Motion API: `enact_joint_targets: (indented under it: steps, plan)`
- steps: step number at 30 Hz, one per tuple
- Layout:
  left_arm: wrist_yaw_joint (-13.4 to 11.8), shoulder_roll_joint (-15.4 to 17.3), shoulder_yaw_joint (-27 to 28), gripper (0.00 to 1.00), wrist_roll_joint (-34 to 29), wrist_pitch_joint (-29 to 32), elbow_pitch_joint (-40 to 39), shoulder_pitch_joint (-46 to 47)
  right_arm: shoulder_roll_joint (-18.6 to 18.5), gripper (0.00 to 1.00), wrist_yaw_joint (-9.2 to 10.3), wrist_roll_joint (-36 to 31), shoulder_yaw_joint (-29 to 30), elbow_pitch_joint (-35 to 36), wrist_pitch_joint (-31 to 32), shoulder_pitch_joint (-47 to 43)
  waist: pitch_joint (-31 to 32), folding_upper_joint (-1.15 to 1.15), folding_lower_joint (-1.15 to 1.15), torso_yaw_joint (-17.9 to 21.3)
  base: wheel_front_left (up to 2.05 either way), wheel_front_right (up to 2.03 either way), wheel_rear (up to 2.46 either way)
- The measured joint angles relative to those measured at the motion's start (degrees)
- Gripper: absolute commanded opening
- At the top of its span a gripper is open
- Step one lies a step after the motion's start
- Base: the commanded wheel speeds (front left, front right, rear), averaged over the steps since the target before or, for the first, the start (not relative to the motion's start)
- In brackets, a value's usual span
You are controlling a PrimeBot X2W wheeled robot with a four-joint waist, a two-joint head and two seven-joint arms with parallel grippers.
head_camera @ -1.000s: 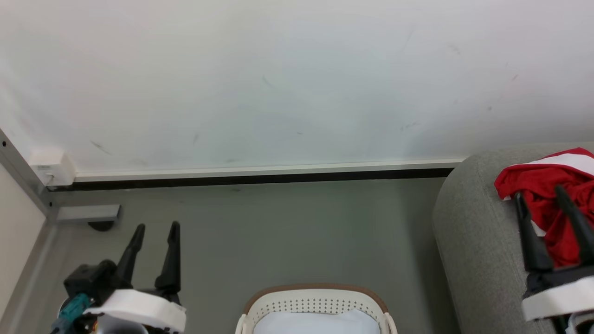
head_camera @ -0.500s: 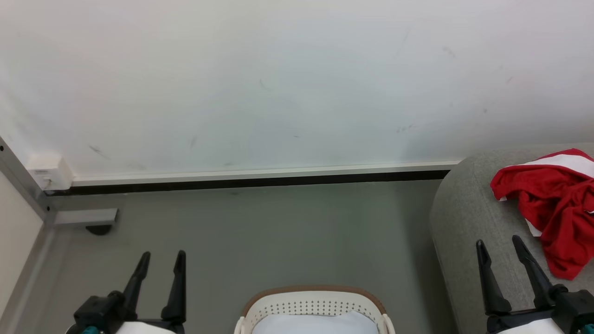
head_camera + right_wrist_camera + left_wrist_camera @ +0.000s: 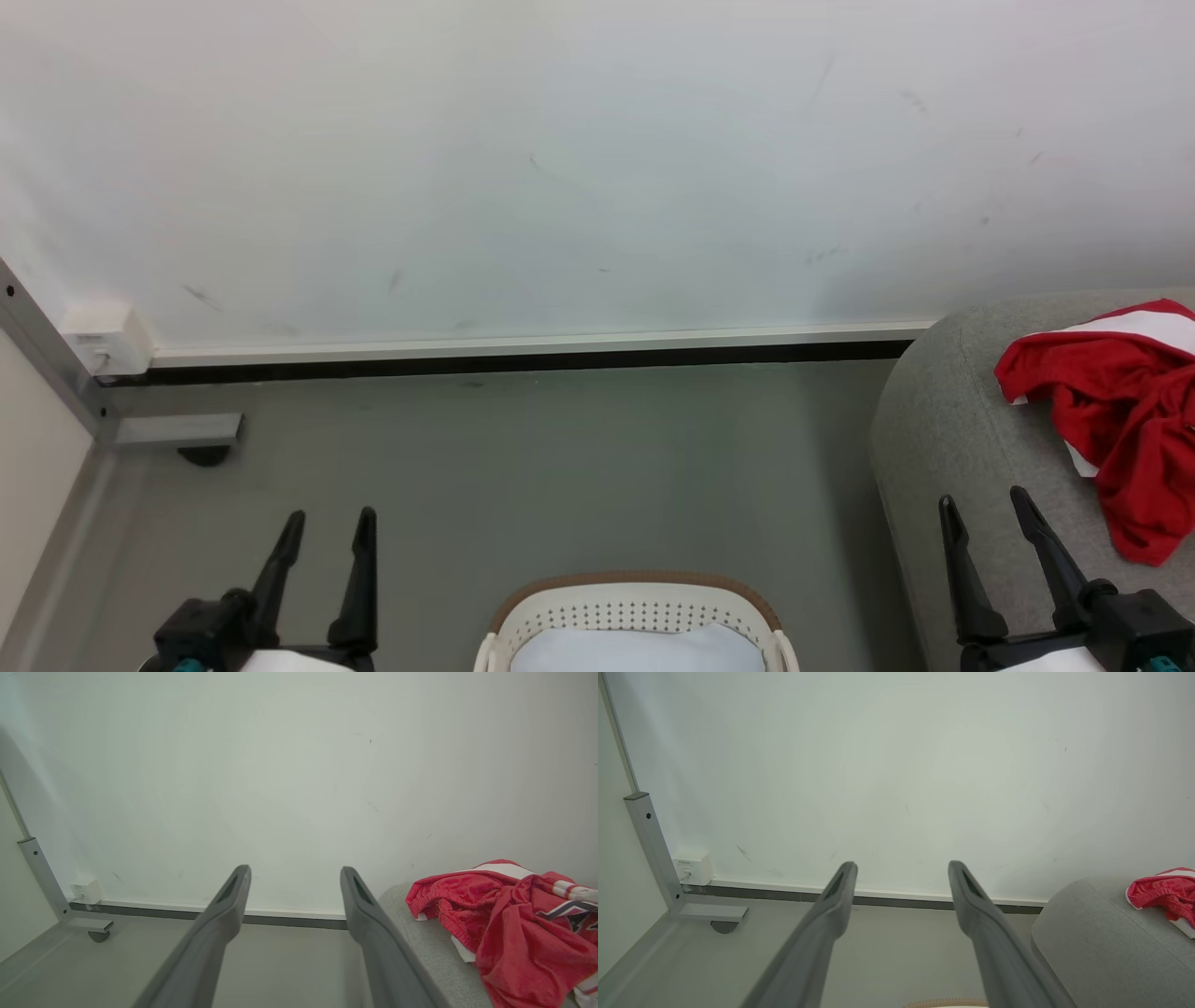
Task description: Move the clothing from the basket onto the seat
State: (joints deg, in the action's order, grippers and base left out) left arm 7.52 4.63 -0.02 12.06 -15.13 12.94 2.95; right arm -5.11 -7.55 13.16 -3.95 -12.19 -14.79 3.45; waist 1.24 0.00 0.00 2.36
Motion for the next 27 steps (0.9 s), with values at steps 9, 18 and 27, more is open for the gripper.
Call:
enact_joint_targets:
  steps: [9,18,27]
  plan:
    - [0.02,-0.07,-0.27,1.00,-0.11,0.00,0.43,0.19,0.09,1.00,0.00,0.30,-1.12,-0.38,0.00,0.25,0.11,0.00,0.00,0.23,0.00,0.00,0.00]
    - [0.02,0.08,-0.65,1.00,0.08,0.00,0.74,0.23,0.23,1.00,0.00,0.65,-1.36,-0.44,0.00,0.27,0.27,0.00,0.00,0.33,0.00,0.00,0.00]
    - [0.02,-0.58,-0.66,0.00,3.57,1.44,3.36,-1.05,0.40,0.00,-0.01,4.27,-1.19,-2.50,1.23,-1.36,0.27,0.00,0.00,0.27,0.00,0.00,0.00]
